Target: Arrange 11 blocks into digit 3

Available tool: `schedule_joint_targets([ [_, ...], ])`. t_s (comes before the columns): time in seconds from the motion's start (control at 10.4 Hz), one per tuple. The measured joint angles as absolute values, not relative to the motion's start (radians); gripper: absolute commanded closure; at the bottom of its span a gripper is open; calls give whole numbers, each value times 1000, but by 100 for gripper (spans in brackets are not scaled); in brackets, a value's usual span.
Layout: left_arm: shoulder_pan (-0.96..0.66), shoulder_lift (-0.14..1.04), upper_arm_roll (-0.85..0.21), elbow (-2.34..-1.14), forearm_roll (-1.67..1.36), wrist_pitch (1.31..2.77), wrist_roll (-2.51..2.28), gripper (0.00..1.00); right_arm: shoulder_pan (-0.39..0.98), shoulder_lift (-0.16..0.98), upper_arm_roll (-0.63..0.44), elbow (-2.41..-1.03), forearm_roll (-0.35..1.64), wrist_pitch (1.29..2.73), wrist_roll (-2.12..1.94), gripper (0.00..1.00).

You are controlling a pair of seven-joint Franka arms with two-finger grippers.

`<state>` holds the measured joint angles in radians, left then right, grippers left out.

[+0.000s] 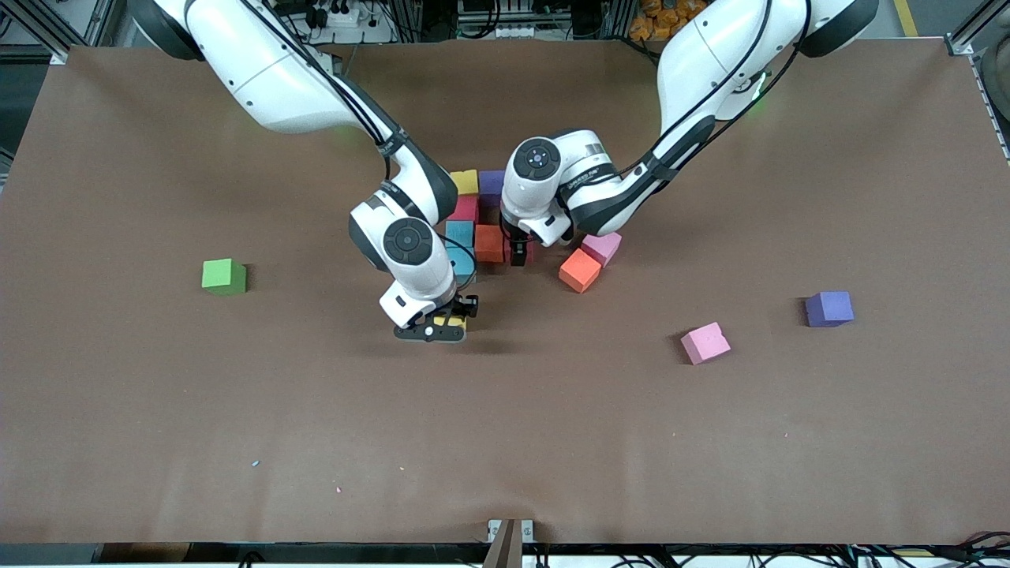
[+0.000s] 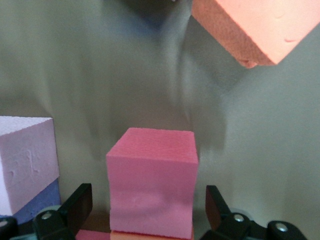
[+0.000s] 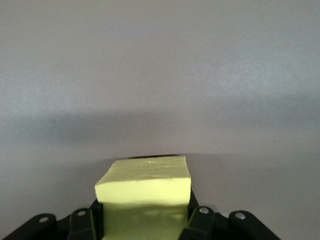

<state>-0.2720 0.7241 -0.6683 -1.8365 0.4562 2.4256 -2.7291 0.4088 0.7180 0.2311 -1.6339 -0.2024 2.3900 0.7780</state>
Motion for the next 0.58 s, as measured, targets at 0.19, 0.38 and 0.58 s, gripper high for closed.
schedule_joint_targets([
  [0.19, -269, 703, -668, -1832, 461, 2395, -2726, 0, 409, 705, 251, -1652, -203, 2397, 809, 100],
  [0.38, -265, 661, -669, -1831, 465, 2357, -2722, 0, 409, 685, 259, -1665, -204, 2397, 817, 100],
  [0.58, -265, 612, -671, -1831, 467, 2307, -2707, 0, 409, 679, 260, -1673, -209, 2397, 817, 100],
])
